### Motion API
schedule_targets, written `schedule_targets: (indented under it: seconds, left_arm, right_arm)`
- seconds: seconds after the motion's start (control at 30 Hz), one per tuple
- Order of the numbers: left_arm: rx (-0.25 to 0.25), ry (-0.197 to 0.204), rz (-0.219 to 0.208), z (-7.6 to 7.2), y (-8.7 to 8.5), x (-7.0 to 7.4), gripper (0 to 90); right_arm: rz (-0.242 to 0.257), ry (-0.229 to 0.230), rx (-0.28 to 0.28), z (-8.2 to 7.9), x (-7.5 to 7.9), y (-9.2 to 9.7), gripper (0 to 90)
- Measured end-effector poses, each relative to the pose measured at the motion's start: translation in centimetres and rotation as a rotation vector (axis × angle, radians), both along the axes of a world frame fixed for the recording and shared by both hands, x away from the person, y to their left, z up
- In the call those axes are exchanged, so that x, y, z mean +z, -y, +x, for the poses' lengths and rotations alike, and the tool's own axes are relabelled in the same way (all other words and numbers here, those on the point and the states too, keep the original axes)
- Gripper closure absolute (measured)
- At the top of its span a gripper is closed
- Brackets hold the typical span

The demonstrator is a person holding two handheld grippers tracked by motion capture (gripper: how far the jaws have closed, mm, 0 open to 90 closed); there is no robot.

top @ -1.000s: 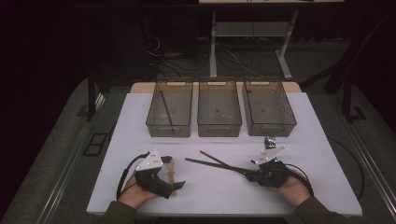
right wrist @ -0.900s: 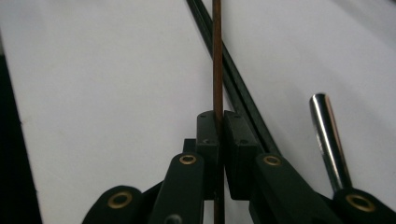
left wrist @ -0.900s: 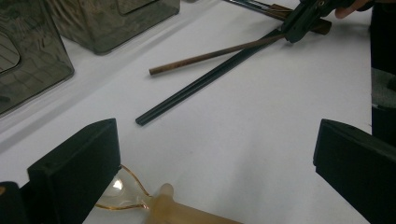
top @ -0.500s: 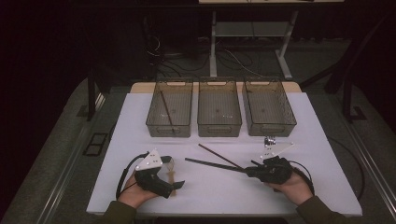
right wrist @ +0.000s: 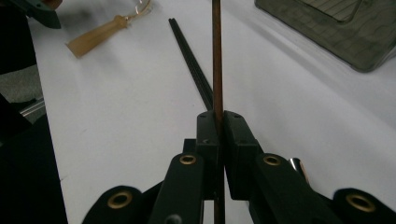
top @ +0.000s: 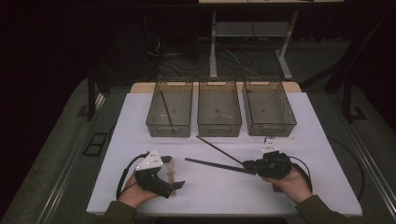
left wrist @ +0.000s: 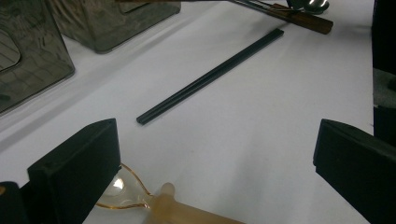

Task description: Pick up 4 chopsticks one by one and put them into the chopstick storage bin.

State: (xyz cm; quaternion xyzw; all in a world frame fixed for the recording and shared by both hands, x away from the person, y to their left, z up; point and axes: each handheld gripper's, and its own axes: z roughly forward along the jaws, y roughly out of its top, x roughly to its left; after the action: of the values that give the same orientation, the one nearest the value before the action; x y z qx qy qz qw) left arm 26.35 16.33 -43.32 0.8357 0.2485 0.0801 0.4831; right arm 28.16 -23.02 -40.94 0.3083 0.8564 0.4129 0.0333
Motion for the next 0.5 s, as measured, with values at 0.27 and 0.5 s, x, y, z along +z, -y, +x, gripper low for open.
schedule_targets:
  seconds: [0.27,0.5]
  left_arm:
    - [0.001,-0.003,-0.001,0.0,0.0,0.0,0.0]
    - [0.008,-0.006,-0.008,0.1,0.0,-0.2,0.0]
  right_arm:
    - [0.031,0.005,-0.025,0.8,0.8,-0.3,85.3]
    - [0.034,0.018,-0.043,1.5,1.3,-0.8,85.3]
